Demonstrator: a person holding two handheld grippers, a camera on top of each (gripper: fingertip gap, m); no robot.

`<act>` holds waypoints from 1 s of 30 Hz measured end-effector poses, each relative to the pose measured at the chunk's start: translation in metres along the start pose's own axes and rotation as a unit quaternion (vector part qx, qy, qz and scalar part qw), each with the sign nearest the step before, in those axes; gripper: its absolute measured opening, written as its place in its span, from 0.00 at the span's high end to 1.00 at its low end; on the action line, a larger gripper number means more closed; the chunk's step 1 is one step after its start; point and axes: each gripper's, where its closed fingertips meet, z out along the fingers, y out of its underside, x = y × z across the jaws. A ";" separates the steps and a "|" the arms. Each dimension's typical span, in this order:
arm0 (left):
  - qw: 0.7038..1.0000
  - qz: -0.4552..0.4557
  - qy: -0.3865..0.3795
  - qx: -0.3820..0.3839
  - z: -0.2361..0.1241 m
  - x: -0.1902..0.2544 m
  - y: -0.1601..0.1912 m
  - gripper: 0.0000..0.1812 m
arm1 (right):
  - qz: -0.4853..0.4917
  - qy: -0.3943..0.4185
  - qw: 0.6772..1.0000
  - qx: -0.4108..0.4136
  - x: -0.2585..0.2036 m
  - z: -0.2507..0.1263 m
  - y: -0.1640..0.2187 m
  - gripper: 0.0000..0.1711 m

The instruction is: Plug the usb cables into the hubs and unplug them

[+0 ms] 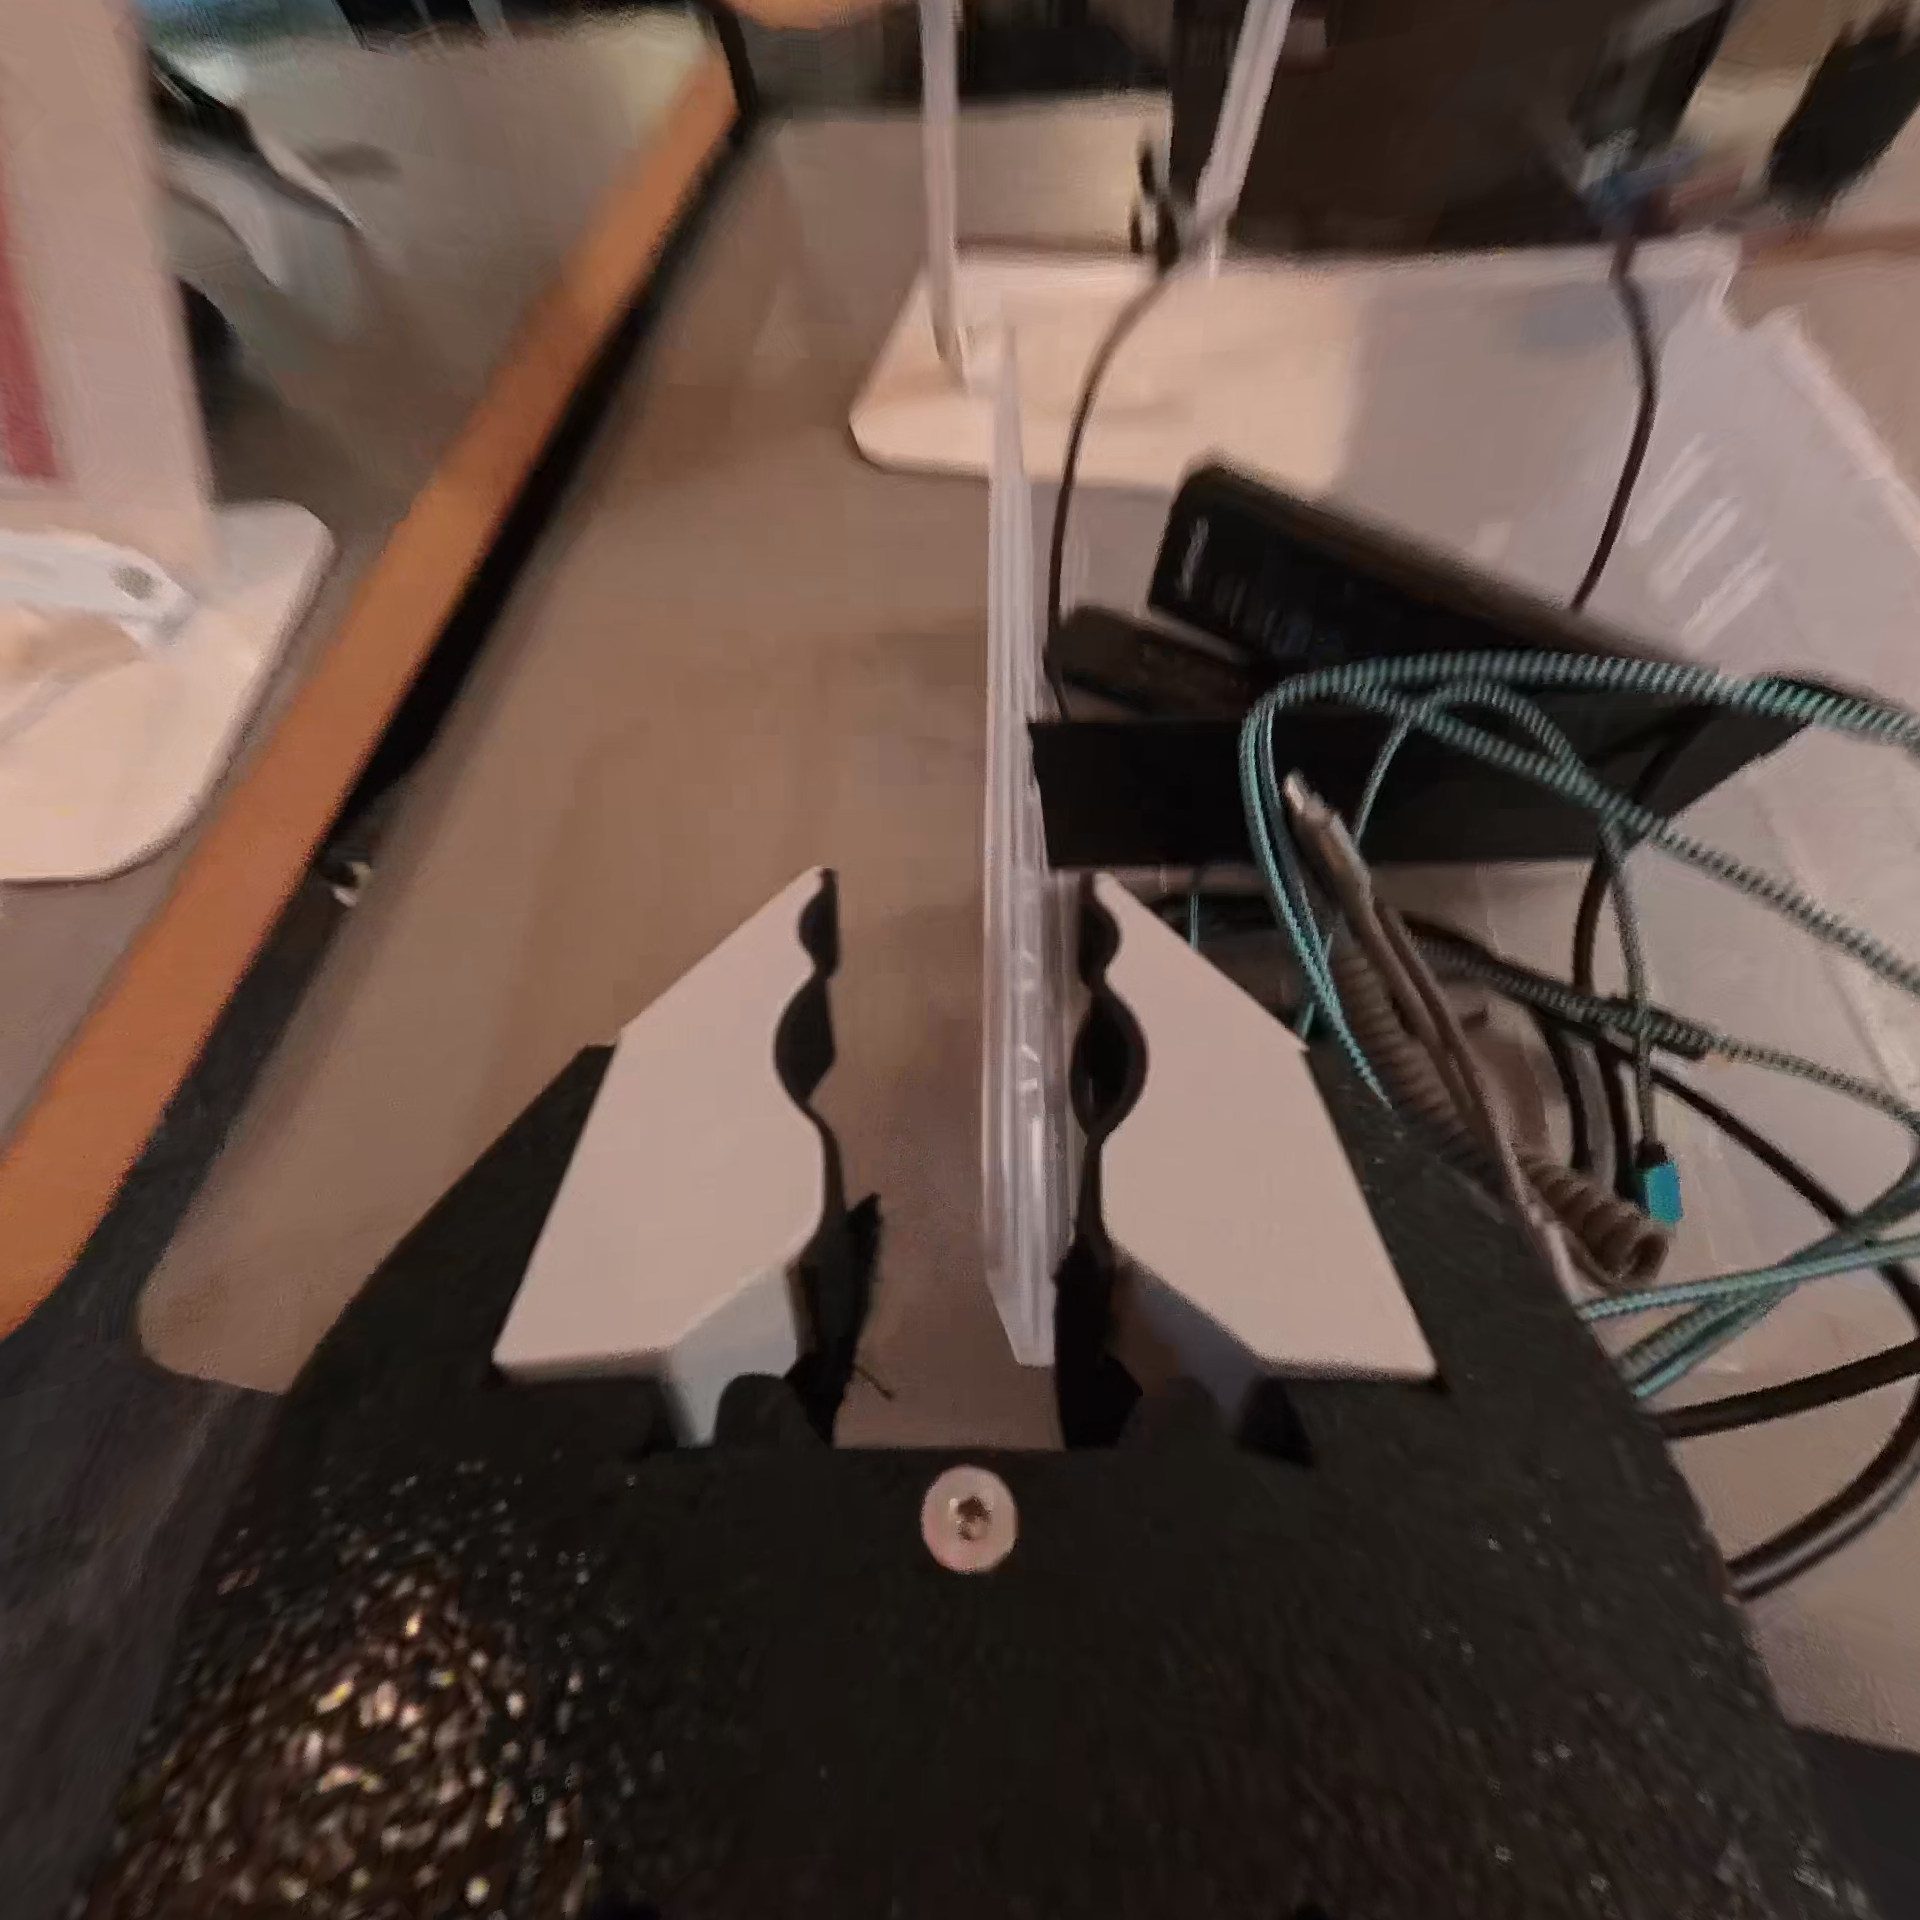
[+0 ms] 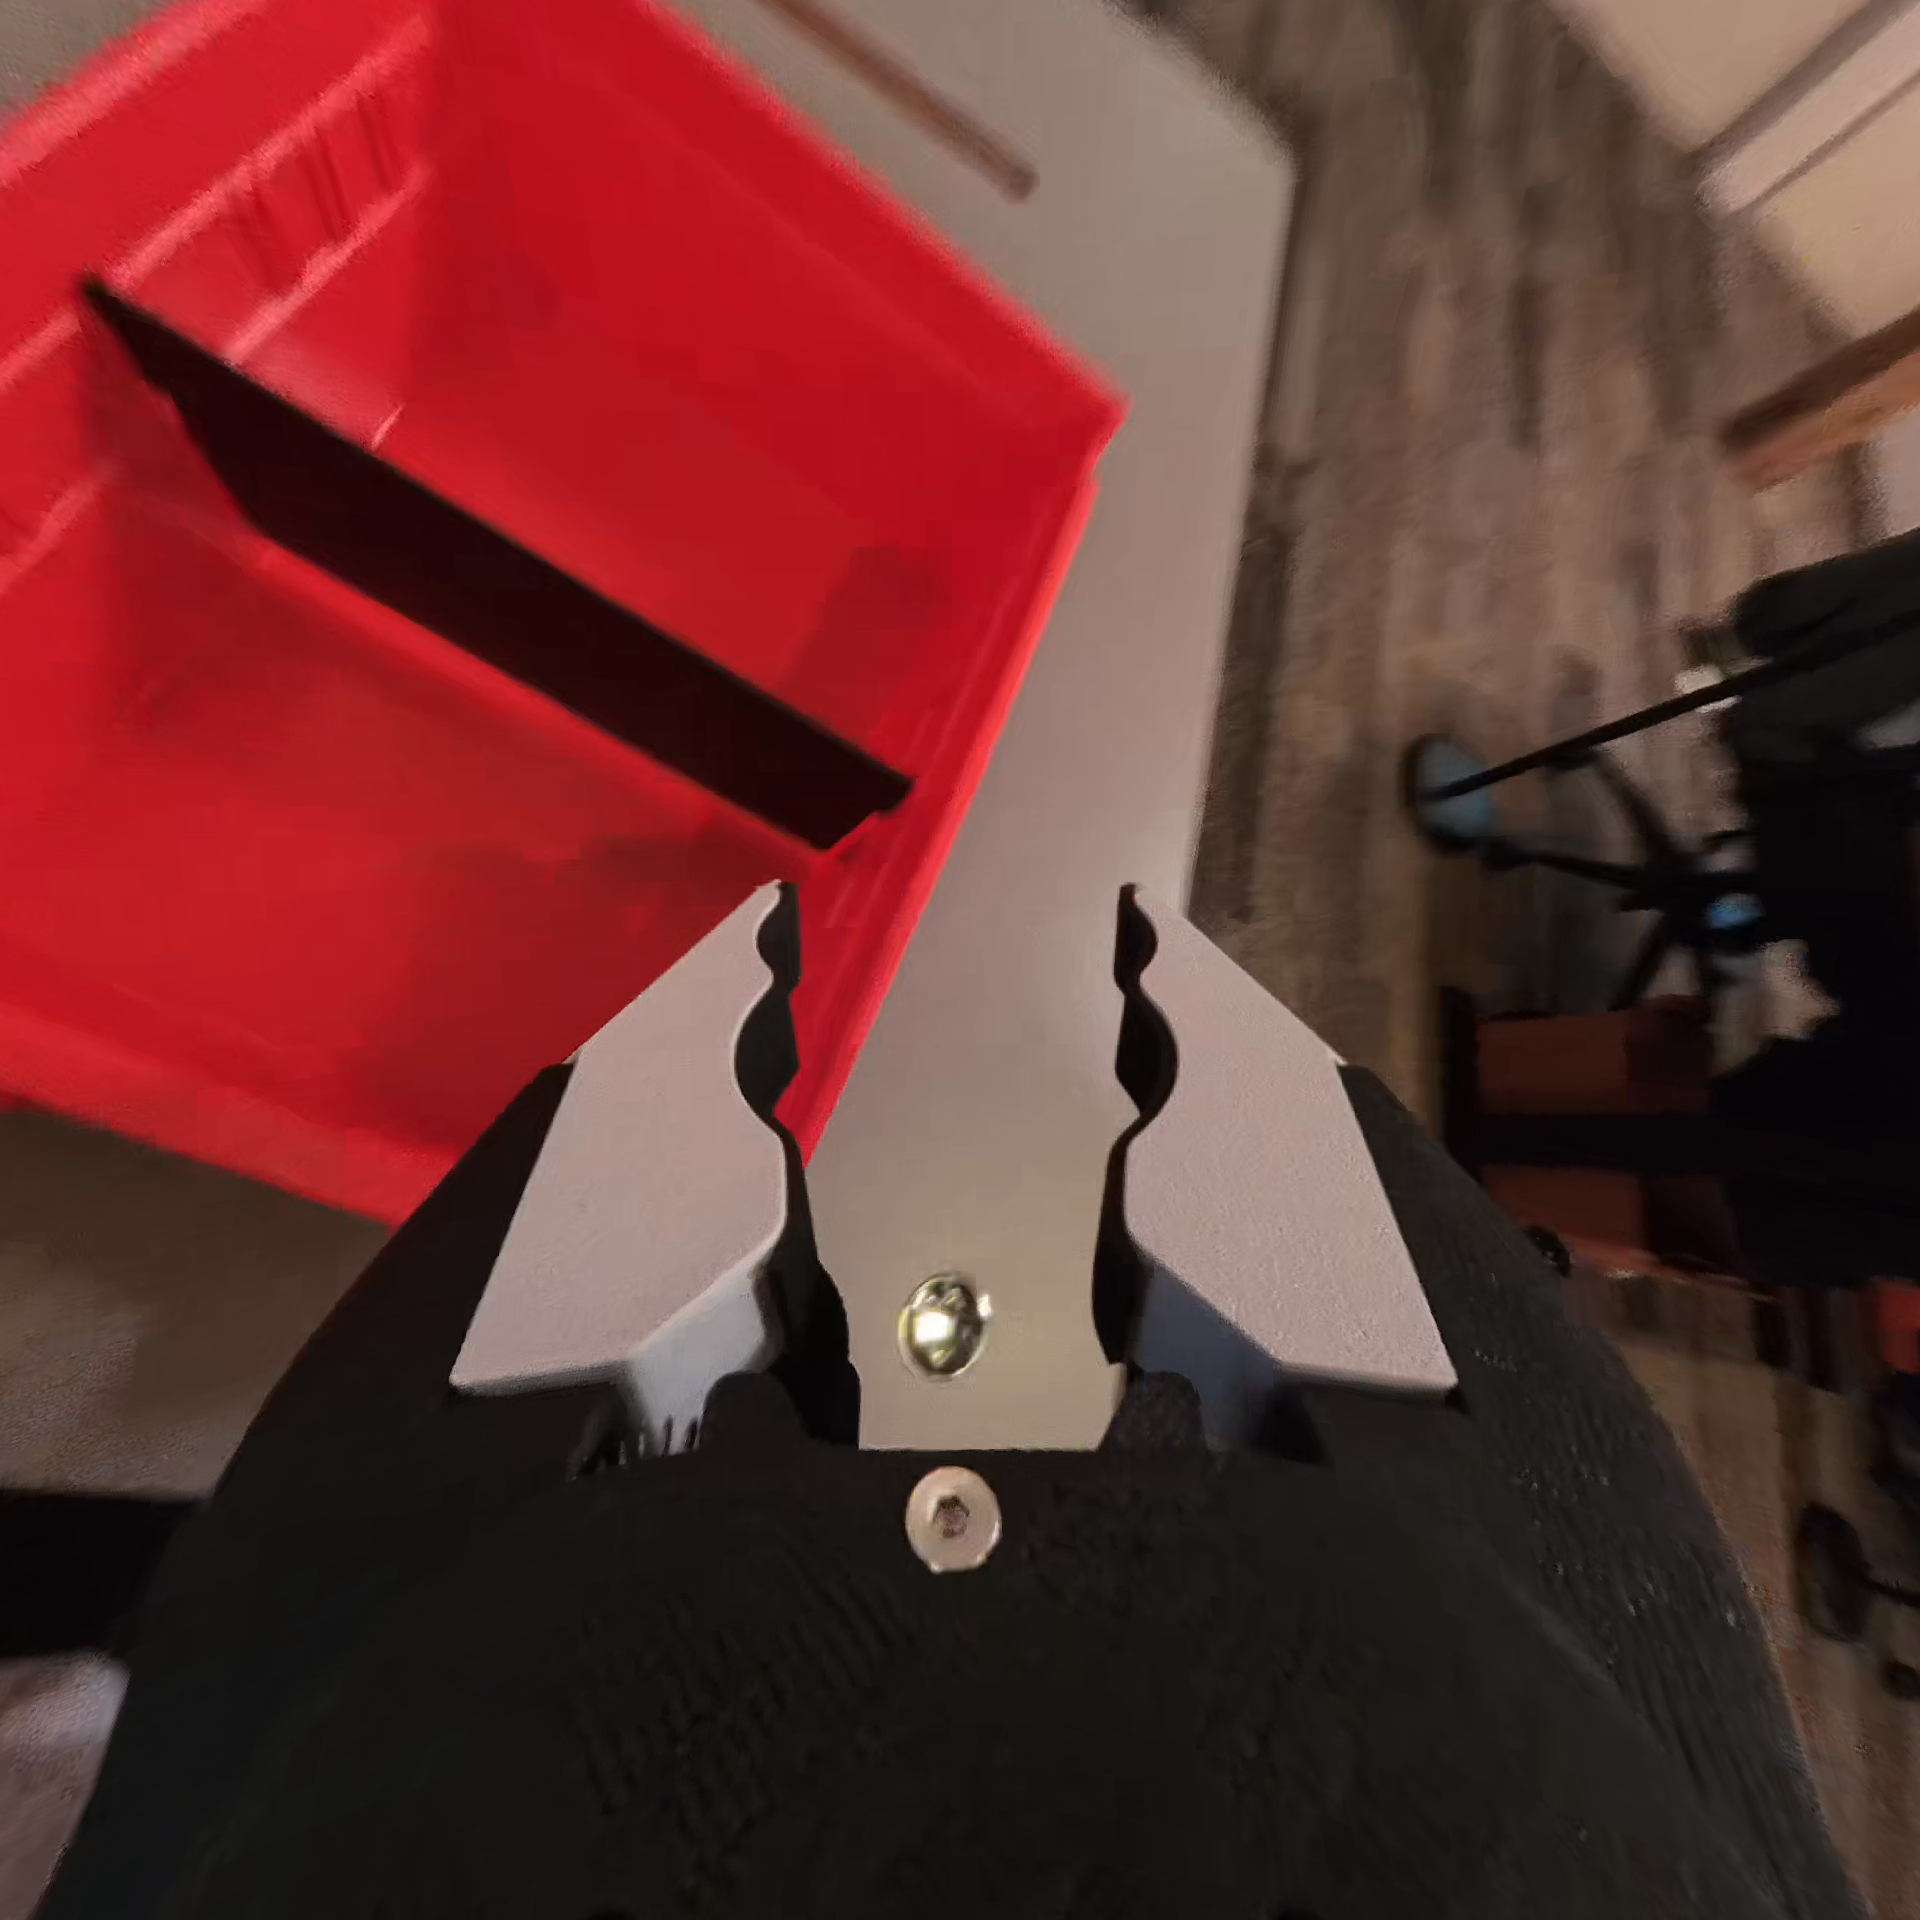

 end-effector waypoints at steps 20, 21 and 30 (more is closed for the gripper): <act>0.664 0.651 0.314 -0.193 0.108 0.152 -0.036 0.65 | 0.127 -0.346 0.767 0.526 -0.254 -0.095 -0.251 0.66; 0.648 0.664 0.310 -0.210 0.117 0.151 -0.031 0.61 | 0.130 -0.335 0.775 0.519 -0.261 -0.072 -0.254 0.66; 0.558 0.708 0.313 -0.300 0.149 0.138 0.004 0.64 | 0.113 -0.193 0.883 0.413 -0.221 0.077 -0.248 0.68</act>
